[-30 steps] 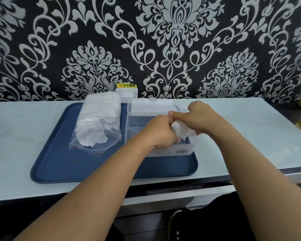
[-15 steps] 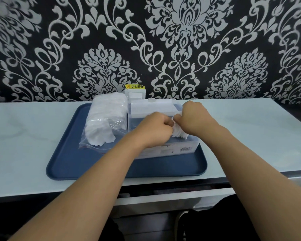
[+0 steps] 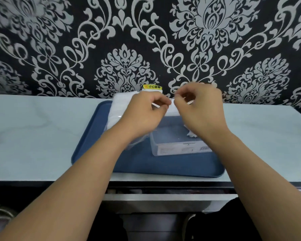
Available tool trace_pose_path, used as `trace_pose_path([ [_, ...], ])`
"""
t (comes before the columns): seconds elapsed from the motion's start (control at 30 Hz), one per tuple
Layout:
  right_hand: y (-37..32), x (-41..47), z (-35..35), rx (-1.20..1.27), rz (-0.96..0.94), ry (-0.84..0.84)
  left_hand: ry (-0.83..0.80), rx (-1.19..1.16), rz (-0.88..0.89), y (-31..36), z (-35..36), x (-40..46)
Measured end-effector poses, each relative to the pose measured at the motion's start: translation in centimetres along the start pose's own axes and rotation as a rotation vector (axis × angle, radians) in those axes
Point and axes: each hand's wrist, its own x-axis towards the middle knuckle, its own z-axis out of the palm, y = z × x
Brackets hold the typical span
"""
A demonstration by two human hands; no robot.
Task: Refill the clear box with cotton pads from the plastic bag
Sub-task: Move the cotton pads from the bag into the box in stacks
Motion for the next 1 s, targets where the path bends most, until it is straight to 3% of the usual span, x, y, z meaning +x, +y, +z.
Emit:
trace_pose_path([
  [0.07,-2.8,-1.0,1.4,0.127,-0.048,-0.174,0.062,0.061,0.021,-0.8,-2.4,-0.3],
  [0.13,-4.4,-2.0,2.9,0.098,-0.076,-0.379,0.141,0.13,-0.034,-2.2,-4.3,-0.7],
  [0.27,-5.0,-2.1,4.4,-0.009,-0.082,-0.552,0.259,0.258,-0.121,-4.4,-6.6,-2.0],
  [0.47,-6.1,-4.2,6.1,-0.229,-0.125,-0.839,-0.003,0.346,-0.271,-5.4,-8.9,-3.3],
  [0.6,-6.3,-4.8,6.7,-0.251,-0.009,-0.78,-0.12,0.359,-0.295,-5.6,-9.0,-3.6],
  [0.77,-6.3,-4.5,9.1,-0.305,0.05,-0.646,0.109,0.429,-0.232,-6.2,-6.9,-2.8],
  [1.0,-6.4,-4.1,10.6,-0.31,0.106,-0.54,0.056,0.455,-0.277,-6.6,-6.9,-2.8],
])
